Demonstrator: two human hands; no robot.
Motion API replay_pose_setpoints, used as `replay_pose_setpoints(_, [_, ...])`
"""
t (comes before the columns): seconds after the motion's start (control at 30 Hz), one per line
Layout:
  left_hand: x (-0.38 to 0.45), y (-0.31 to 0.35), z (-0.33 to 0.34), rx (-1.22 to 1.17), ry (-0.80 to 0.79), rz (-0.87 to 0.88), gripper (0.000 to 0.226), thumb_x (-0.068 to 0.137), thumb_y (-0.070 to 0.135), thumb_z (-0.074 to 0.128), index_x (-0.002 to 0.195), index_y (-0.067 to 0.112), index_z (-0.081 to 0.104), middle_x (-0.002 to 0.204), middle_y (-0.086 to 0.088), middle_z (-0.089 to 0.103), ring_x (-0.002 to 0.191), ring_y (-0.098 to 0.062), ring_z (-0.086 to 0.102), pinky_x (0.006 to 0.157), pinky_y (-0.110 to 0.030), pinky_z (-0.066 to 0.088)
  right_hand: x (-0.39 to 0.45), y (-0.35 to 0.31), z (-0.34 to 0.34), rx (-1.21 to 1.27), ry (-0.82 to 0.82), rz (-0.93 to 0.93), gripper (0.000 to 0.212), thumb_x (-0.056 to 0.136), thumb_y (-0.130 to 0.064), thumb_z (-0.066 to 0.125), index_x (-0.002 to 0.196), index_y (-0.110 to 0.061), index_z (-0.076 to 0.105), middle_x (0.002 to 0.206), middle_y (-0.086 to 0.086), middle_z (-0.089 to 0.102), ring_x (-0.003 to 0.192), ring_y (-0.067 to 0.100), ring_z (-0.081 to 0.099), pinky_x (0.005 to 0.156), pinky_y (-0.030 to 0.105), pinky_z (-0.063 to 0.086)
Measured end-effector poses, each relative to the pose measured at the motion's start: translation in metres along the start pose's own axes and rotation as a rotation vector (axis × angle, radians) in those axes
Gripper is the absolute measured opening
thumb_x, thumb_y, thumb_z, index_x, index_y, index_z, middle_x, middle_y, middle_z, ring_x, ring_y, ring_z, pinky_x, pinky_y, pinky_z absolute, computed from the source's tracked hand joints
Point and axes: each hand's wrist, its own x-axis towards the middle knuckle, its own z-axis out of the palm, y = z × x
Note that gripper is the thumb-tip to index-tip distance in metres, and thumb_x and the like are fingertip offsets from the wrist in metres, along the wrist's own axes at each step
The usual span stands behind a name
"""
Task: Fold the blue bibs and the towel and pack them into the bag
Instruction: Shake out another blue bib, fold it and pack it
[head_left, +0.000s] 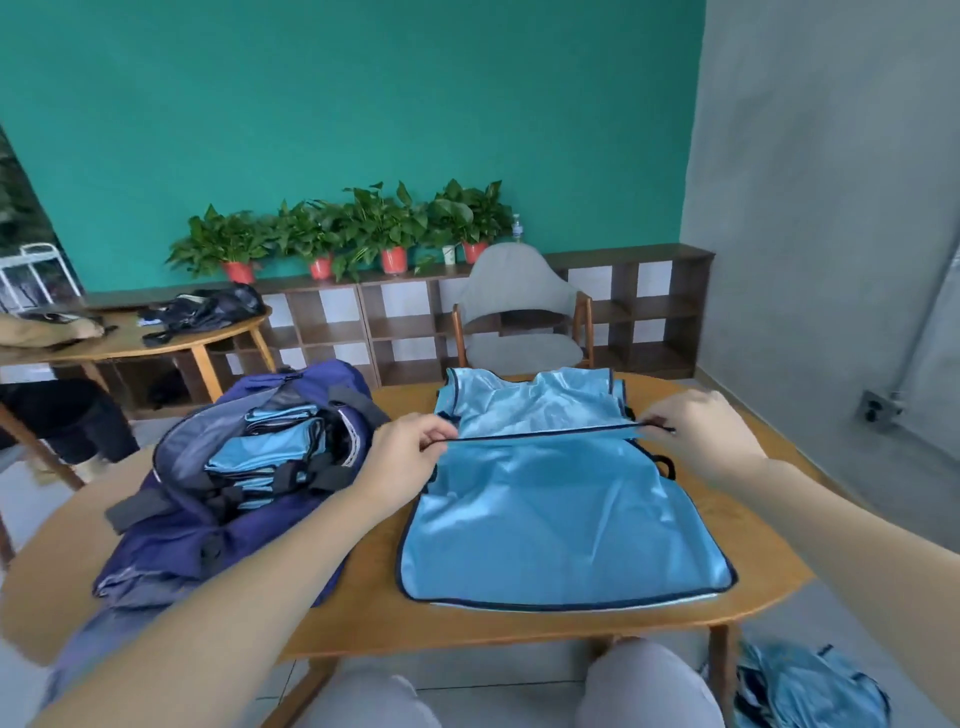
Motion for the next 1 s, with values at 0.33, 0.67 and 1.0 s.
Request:
replay_pose_setpoints(0.33, [-0.122,0.007,0.005,0.030,-0.060,0.036,0.037,0.089,-0.005,0.065,0.079,0.029,0.074,0.091,0.019,0.069,0.094,-0.001,0.065,0.094,-0.023,0.050,-0.138,-0.010,0.029,0.097,-0.029,-0.045,0.035,0.086,0.000,0.066,0.084,-0.028,0.045,0.082,-0.011,0.051,0.070,0.019,0.052,0.061,0.035,0.047])
replay_pose_setpoints(0.67, [-0.157,-0.027,0.038,0.030,-0.064,0.047,0.030,0.092,0.000,0.067,0.093,0.026,0.082,0.097,0.034,0.062,0.099,0.011,0.058,0.096,-0.020,0.047,-0.173,-0.005,0.067,0.351,0.013,-0.004,0.026,0.092,0.001,0.059,0.098,-0.020,0.075,0.106,-0.011,0.064,0.102,0.004,0.054,0.096,0.029,0.041])
replay_pose_setpoints(1.0, [-0.143,-0.038,0.044,0.249,-0.223,0.026,0.035,0.101,0.047,0.055,0.134,0.040,0.063,0.141,0.021,0.056,0.130,-0.007,0.042,0.102,-0.035,0.030,-0.156,0.006,0.074,0.274,-0.132,0.019,0.040,0.098,-0.047,0.053,0.128,-0.027,0.069,0.135,-0.004,0.060,0.129,0.016,0.051,0.109,0.041,0.040])
